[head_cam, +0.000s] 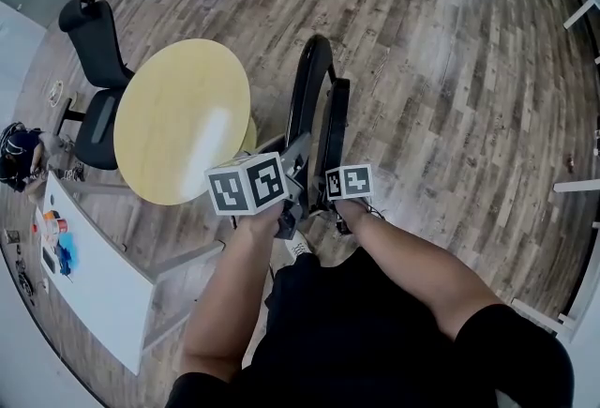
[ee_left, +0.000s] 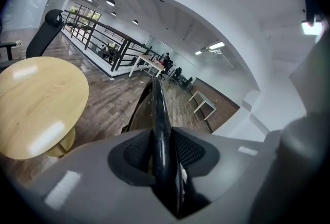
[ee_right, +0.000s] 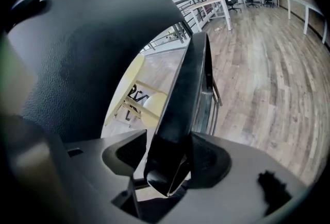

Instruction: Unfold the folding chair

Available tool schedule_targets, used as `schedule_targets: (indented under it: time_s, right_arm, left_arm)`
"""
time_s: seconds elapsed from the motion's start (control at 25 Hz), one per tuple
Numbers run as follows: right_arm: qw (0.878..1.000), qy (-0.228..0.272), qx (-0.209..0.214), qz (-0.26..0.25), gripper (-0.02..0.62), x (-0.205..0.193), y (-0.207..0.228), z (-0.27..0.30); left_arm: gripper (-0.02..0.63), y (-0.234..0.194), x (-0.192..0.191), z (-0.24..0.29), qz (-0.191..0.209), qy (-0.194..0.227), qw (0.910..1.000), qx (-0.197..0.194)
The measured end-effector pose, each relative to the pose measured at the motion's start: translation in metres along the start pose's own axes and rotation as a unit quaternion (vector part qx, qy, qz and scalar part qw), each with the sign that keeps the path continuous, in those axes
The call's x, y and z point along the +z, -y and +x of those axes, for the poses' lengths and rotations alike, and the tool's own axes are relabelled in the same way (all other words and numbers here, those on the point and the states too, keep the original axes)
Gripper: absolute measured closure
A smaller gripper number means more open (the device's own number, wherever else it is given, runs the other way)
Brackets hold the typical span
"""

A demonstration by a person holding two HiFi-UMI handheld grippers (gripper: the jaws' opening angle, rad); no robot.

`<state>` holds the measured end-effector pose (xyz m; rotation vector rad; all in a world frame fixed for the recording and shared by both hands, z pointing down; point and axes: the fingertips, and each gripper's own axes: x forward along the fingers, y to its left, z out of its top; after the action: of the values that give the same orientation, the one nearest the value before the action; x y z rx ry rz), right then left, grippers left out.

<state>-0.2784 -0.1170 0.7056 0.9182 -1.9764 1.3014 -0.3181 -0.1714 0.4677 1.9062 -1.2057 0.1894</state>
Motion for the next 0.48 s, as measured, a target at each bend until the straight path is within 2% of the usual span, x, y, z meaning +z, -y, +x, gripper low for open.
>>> schedule_targets:
  time_s: [0.24,0.48]
  right_arm:
    - [1.0,-0.023,-0.011,-0.01,0.368,-0.0067,0.0085,0.0029]
    - [0.999,-0.028,0.017,-0.003,0.37,-0.007,0.0085,0.0035]
  left_arm:
    - [0.488,0.0077,-0.0057,0.0043,0.002,-0.009,1.0,-0.004]
    - [0.488,0.0036,-0.0008,0.0014,-0.002,-0.004,1.0,-0.007]
